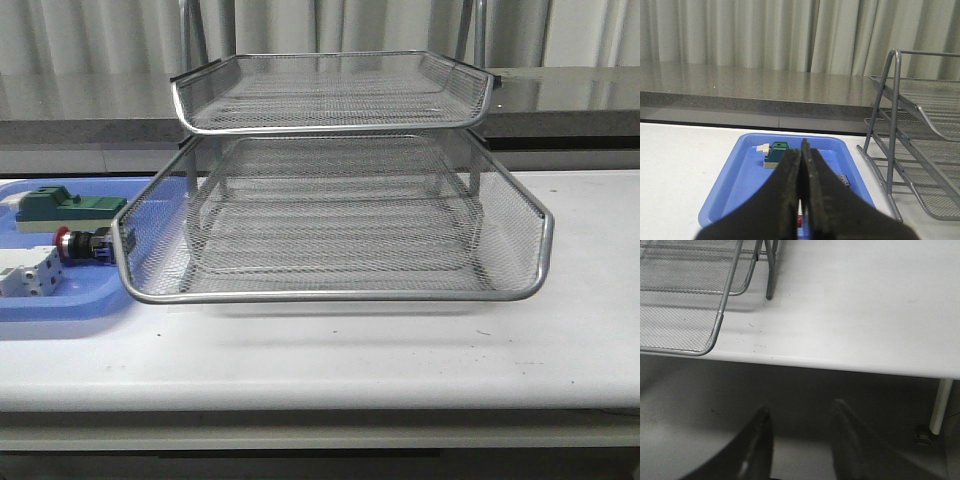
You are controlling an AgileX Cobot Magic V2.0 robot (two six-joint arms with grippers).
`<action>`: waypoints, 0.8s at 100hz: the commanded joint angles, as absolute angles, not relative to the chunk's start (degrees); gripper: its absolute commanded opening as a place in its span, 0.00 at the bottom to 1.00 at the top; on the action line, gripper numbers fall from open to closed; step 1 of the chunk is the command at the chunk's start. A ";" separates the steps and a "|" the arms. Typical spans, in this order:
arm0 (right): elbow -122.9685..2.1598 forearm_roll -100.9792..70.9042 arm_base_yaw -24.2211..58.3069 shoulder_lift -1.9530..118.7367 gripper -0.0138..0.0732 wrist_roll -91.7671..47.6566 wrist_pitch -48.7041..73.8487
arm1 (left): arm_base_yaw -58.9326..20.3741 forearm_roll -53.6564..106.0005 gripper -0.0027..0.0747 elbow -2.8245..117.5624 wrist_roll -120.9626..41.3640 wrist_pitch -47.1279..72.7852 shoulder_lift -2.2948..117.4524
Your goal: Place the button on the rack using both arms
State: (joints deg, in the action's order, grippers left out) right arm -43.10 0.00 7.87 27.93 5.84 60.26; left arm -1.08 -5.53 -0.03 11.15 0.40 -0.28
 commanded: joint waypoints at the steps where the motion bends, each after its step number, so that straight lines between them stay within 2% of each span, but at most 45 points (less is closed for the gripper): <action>1: -45.06 0.89 7.89 27.39 0.22 6.03 57.18 | -1.01 -5.03 0.01 -2.78 11.24 -3.85 -2.11; 9: -45.06 0.89 7.89 27.11 0.07 6.03 57.14 | -1.01 -5.03 0.01 -2.78 11.24 -3.85 -2.11; 80: -44.96 0.89 7.89 27.10 0.08 6.03 57.19 | -1.01 -5.03 0.01 -2.78 11.24 -3.85 -2.11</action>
